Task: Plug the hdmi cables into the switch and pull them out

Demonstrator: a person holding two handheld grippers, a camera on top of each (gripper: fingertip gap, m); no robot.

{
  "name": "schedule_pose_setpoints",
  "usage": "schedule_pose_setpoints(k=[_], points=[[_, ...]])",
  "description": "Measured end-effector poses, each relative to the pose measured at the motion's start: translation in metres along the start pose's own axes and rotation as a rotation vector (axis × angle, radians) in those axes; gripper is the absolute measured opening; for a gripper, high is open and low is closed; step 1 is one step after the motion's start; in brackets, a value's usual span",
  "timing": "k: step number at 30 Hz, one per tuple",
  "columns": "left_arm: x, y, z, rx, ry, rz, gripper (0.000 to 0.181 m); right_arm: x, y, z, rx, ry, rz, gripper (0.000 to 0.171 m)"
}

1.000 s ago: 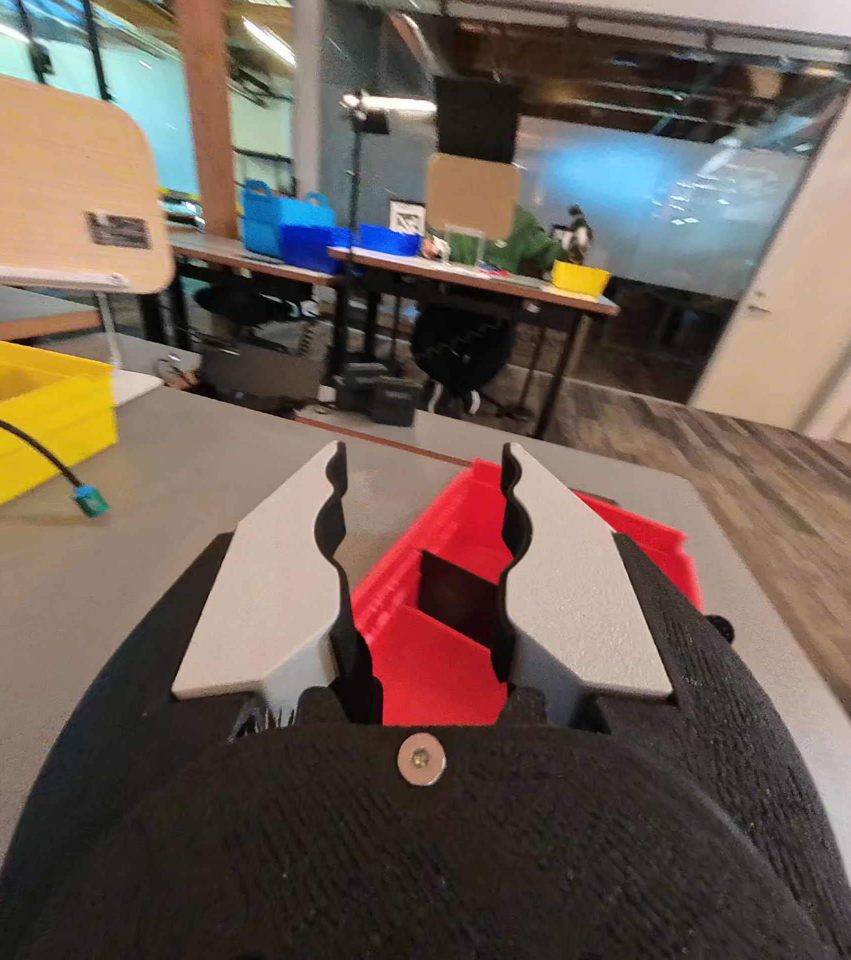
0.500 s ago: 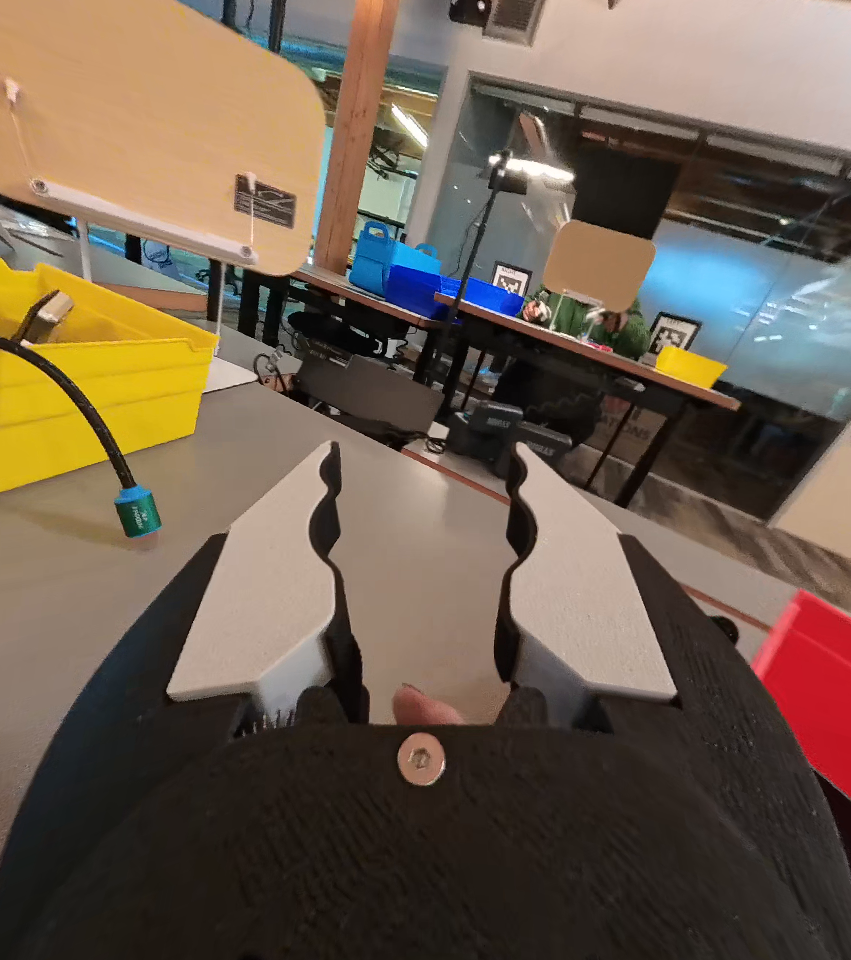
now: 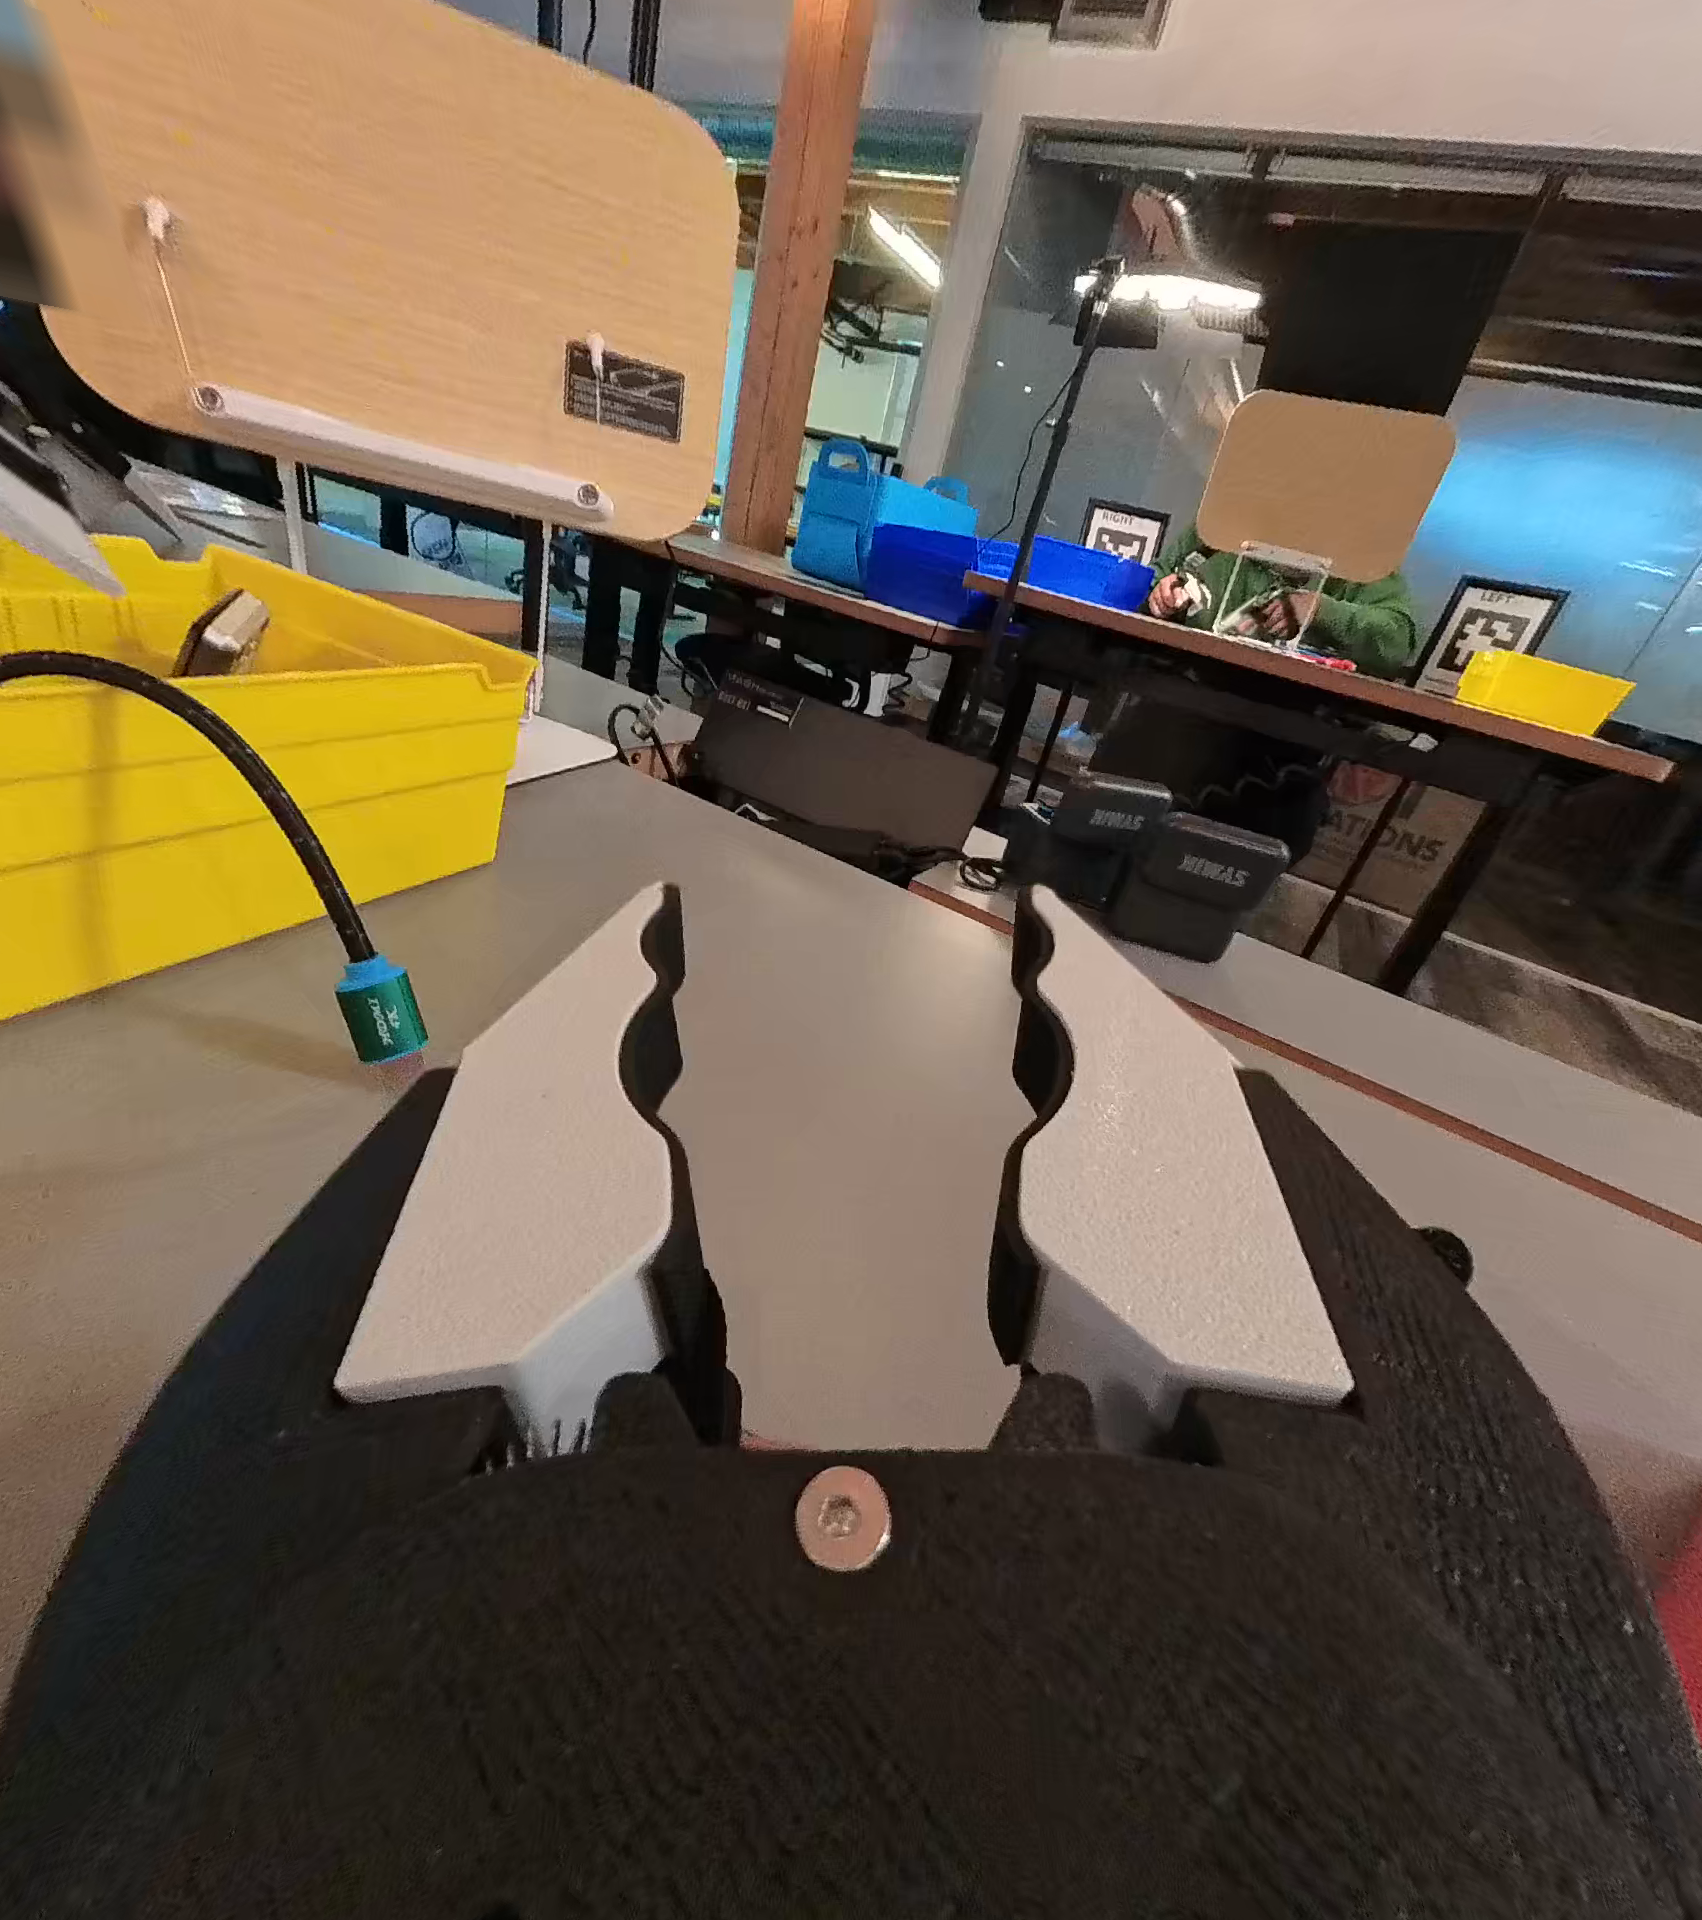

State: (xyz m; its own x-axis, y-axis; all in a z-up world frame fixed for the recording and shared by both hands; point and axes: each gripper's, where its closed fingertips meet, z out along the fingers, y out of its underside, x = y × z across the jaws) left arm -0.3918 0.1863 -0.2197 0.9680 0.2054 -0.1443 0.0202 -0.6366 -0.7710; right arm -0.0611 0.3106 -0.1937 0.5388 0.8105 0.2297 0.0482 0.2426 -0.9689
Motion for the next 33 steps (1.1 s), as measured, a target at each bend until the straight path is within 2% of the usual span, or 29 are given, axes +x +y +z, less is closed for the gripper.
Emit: schedule_pose_setpoints(k=[6, 10, 12, 15, 18, 25, 33], points=[[-0.015, 0.0, 0.048, -0.177, -0.064, -0.053, 0.075, -0.003, 0.002, 0.002, -0.019, -0.001, -0.038, 0.063], [-0.028, 0.007, 0.066, -0.27, -0.218, 0.062, 0.078, -0.007, 0.004, 0.003, -0.03, -0.009, -0.063, 0.062], [-0.034, 0.011, 0.071, -0.317, -0.284, 0.151, 0.069, -0.009, 0.004, 0.003, -0.033, -0.012, -0.076, 0.062], [-0.038, 0.013, 0.074, -0.325, -0.332, 0.246, 0.043, -0.009, 0.004, 0.003, -0.035, -0.011, -0.081, 0.062], [-0.039, 0.011, 0.071, -0.317, -0.369, 0.281, 0.041, -0.007, 0.004, 0.003, -0.035, -0.007, -0.07, 0.062], [-0.04, -0.033, 0.034, -0.165, -0.431, 0.349, 0.039, -0.003, 0.006, 0.003, -0.039, 0.004, -0.047, 0.06], [-0.014, -0.141, -0.063, 0.228, -0.474, 0.43, 0.039, 0.0, -0.001, 0.001, -0.009, 0.018, -0.051, 0.06]])
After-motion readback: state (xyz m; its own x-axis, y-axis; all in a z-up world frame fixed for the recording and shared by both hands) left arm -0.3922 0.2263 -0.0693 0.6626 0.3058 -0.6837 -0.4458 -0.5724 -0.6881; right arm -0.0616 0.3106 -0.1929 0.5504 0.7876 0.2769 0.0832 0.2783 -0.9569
